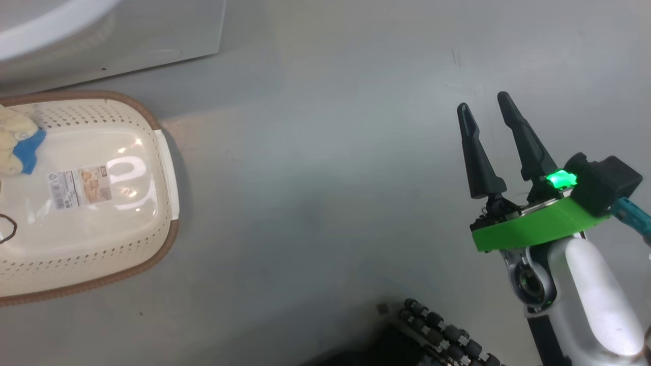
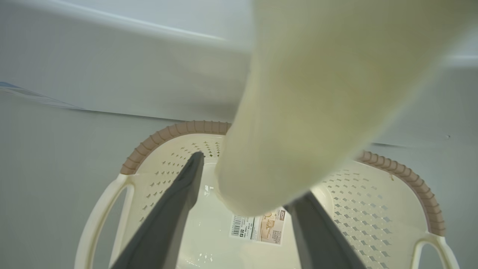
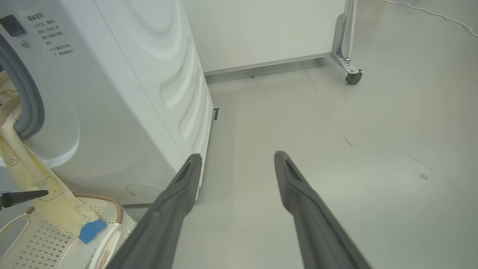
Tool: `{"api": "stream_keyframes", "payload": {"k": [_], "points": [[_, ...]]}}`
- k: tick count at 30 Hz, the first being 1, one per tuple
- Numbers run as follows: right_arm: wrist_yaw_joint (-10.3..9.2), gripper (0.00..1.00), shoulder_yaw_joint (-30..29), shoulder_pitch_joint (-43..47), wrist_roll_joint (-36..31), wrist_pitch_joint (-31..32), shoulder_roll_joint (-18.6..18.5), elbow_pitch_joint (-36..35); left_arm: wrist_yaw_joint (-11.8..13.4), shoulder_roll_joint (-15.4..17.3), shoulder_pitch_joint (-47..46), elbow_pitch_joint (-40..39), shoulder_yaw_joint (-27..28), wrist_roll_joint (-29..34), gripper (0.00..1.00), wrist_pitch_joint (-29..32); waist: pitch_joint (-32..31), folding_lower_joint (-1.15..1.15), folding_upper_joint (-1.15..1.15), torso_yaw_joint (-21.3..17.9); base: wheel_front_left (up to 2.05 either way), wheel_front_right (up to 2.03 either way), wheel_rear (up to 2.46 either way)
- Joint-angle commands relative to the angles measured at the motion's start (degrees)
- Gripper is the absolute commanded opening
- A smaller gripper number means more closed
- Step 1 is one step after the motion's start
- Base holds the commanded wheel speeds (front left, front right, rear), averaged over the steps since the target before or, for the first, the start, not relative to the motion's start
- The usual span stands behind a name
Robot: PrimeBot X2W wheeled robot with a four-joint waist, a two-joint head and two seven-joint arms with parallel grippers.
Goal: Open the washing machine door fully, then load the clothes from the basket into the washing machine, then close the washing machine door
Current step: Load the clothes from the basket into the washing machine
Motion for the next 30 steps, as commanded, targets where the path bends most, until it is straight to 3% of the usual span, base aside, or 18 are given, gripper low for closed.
{"api": "stream_keyframes", "payload": {"k": [1,2,3,4,5,6,19,25,30], "points": [[0.01,1.0,0.9,0.1,0.6,-0.6,-0.6,-1.7,-0.4,3.6,-1.2,-0.3,1.9,-0.6,0.83,0.3,0.1,0.0,0.0,-0.3,0.0,0.0,0.0],[0.01,1.0,0.9,0.1,0.7,-0.6,-0.6,-1.8,-0.5,3.8,-1.5,0.0,1.8,-0.7,0.51,0.3,0.1,0.0,0.0,-0.4,0.0,0.0,0.0],[0.01,1.0,0.9,0.1,0.7,-0.6,-0.6,-1.8,-0.5,3.8,-1.5,0.0,1.8,-0.7,0.51,0.3,0.1,0.0,0.0,-0.4,0.0,0.0,0.0],[0.01,1.0,0.8,0.2,0.7,-0.6,-0.6,-1.8,-0.7,3.9,-1.8,0.3,1.8,-0.7,0.38,0.3,0.1,0.0,0.0,-0.4,0.0,0.0,0.0],[0.01,1.0,0.7,0.2,0.8,-0.6,-0.6,-1.8,-0.9,3.9,-2.0,0.6,1.7,-0.7,0.15,0.4,0.0,0.0,0.0,-0.4,0.0,0.0,0.0],[0.01,1.0,0.6,0.3,0.8,-0.6,-0.6,-1.8,-1.0,3.9,-2.2,0.8,1.6,-0.8,0.0,0.4,-0.1,0.0,0.0,-0.3,0.0,0.0,0.0],[0.01,1.0,-0.3,1.1,0.6,-0.6,-0.6,-1.6,-3.6,3.7,-0.4,-0.8,-0.8,-2.2,0.0,5.6,-2.8,0.0,0.0,1.7,0.0,0.0,0.0],[0.01,1.0,-1.4,1.6,0.2,-0.6,-0.6,-1.9,-3.9,5.5,2.3,-9.1,-1.8,-2.6,0.0,10.0,-3.7,0.0,0.0,3.2,0.0,0.0,0.0],[0.01,1.0,-1.5,1.7,0.1,-0.6,-0.6,-2.1,-2.6,7.0,4.9,-20.1,-1.2,-4.2,0.0,15.2,-4.0,0.0,0.0,4.7,0.0,0.0,0.0]]}}
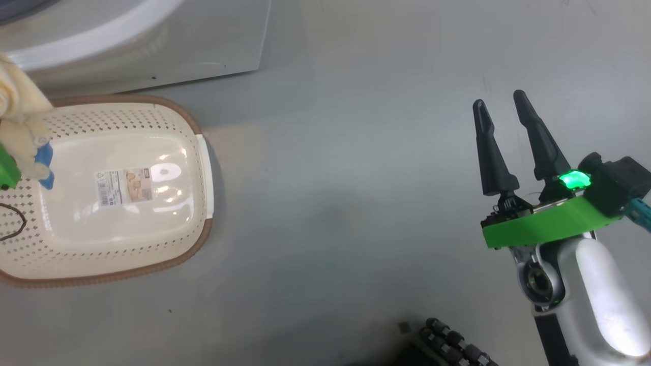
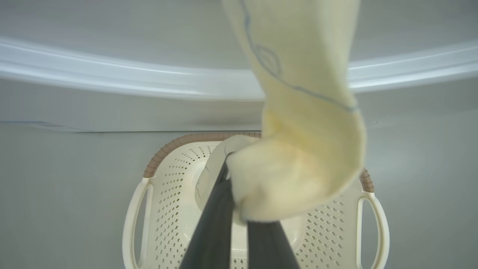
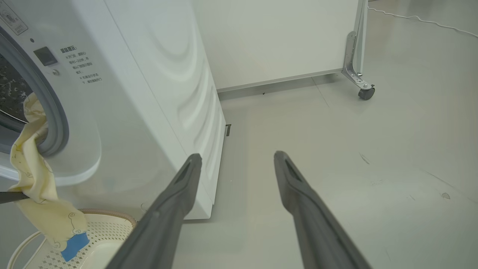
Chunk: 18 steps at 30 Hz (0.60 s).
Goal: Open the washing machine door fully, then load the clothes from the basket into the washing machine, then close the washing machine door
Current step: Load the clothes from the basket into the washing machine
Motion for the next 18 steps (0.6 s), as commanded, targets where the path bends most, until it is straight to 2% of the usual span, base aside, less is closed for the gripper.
{"api": "stream_keyframes", "payload": {"k": [1,7,11,12,18], "points": [[0.01,1.0,0.6,1.3,-0.2,-0.5,-0.6,-1.9,0.8,3.8,0.8,-3.7,2.4,-0.6,0.0,1.4,-0.2,0.0,0.0,0.4,0.0,0.0,0.0],[0.01,1.0,1.3,0.7,0.6,-0.5,-0.6,-2.0,5.4,7.8,5.1,-20.8,5.4,-3.4,0.0,10.3,-0.2,0.0,0.0,0.4,0.0,0.0,0.0],[0.01,1.0,1.6,0.6,1.6,-0.5,-0.6,-1.8,9.0,11.3,6.9,-31.8,8.3,-4.5,0.0,15.4,0.1,0.0,0.0,-0.2,0.0,0.0,0.0],[0.01,1.0,1.9,0.4,2.2,-0.5,-0.6,-1.8,10.6,12.9,7.1,-35.9,9.8,-4.6,0.0,17.0,0.3,0.0,0.0,-0.7,0.0,0.0,0.0],[0.01,1.0,2.7,-0.3,3.7,-0.5,-0.6,-1.8,12.9,15.8,5.6,-40.3,12.7,-4.1,0.0,18.4,1.2,0.0,0.0,-2.4,0.0,0.0,0.0]]}}
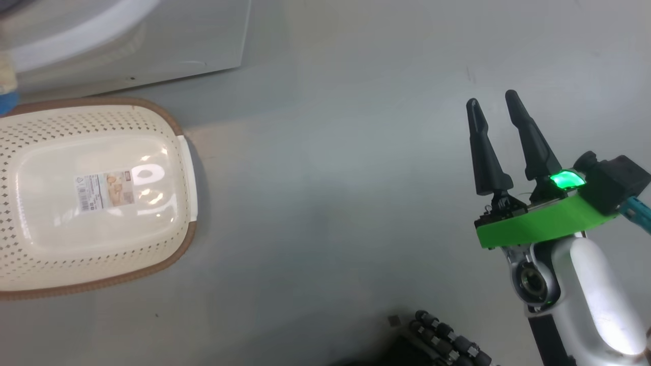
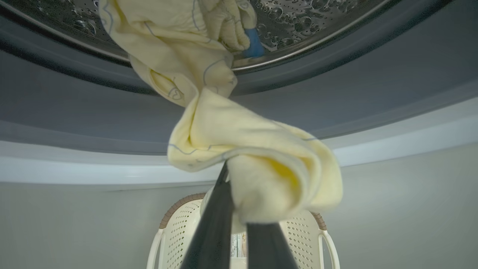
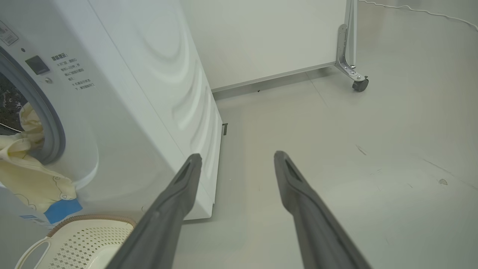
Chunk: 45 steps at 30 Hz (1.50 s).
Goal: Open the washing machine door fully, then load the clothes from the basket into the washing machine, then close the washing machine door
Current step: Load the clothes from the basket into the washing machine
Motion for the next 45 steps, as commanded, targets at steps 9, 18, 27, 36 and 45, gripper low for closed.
{"api": "stream_keyframes", "payload": {"k": [9,18,27,36,45], "points": [[0.01,1.0,2.4,-0.5,3.1,-0.5,-0.6,-1.3,2.7,6.1,-7.7,4.1,5.0,6.6,0.0,-8.0,2.4,0.0,0.0,-4.6,0.0,0.0,0.0],[0.01,1.0,3.4,-1.0,5.0,-0.5,-0.6,-1.3,1.7,5.7,-18.0,14.8,3.0,12.2,0.0,-22.2,4.8,0.0,0.0,-8.1,0.0,0.0,0.0],[0.01,1.0,4.3,-1.0,6.3,-0.5,-0.6,-1.3,-1.1,6.8,-30.7,25.4,-1.2,18.9,0.0,-36.6,6.7,0.0,0.0,-10.6,0.0,0.0,0.0],[0.01,1.0,4.3,-1.0,6.7,-0.5,-0.6,-1.5,-2.6,6.4,-39.2,30.8,-5.6,24.0,0.0,-47.3,8.0,0.0,0.0,-10.7,0.0,0.0,0.0],[0.01,1.0,4.2,-1.3,6.2,-0.5,-0.6,-1.3,-3.6,4.1,-37.1,38.6,-5.2,20.1,1.0,-44.3,8.2,0.0,0.0,-9.5,0.0,0.0,0.0]]}}
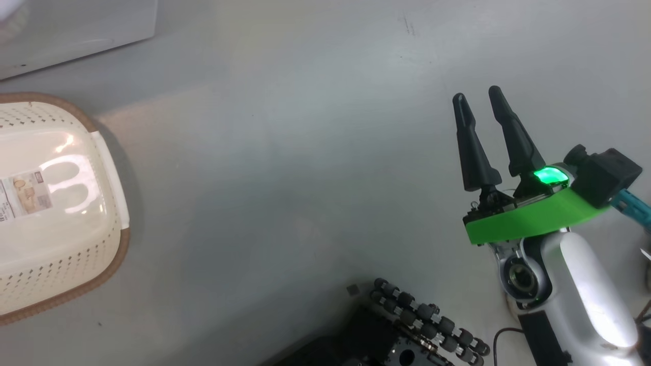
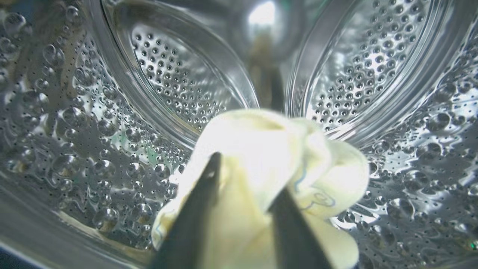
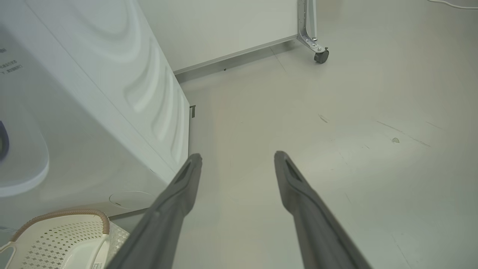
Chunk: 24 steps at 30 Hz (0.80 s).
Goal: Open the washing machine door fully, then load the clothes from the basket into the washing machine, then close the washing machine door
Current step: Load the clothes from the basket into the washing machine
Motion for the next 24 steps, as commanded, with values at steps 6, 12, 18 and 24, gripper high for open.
{"api": "stream_keyframes", "payload": {"k": [6,12,18,24], "points": [[0.01,1.0,0.3,0.0,-0.4,-0.5,-0.7,-1.3,-0.6,2.0,1.6,0.1,1.4,-1.3,1.0,0.7,-0.1,0.0,0.0,0.8,0.0,0.0,0.0],[0.01,1.0,0.1,-0.2,-0.5,-0.5,-0.7,-0.9,-0.2,1.2,3.7,1.2,1.9,-2.9,1.0,0.6,-0.6,0.0,0.0,1.4,0.0,0.0,0.0],[0.01,1.0,-0.7,0.1,-1.0,-0.5,-0.7,-0.5,1.8,-0.6,9.6,0.4,3.4,-4.8,1.0,-1.7,-2.2,0.0,0.0,2.6,0.0,0.0,0.0],[0.01,1.0,-2.0,0.9,-2.5,-0.5,-0.7,-0.4,4.5,-4.0,19.1,-3.7,4.8,-6.7,1.0,-5.3,-5.1,0.0,0.0,4.6,0.0,0.0,0.0]]}}
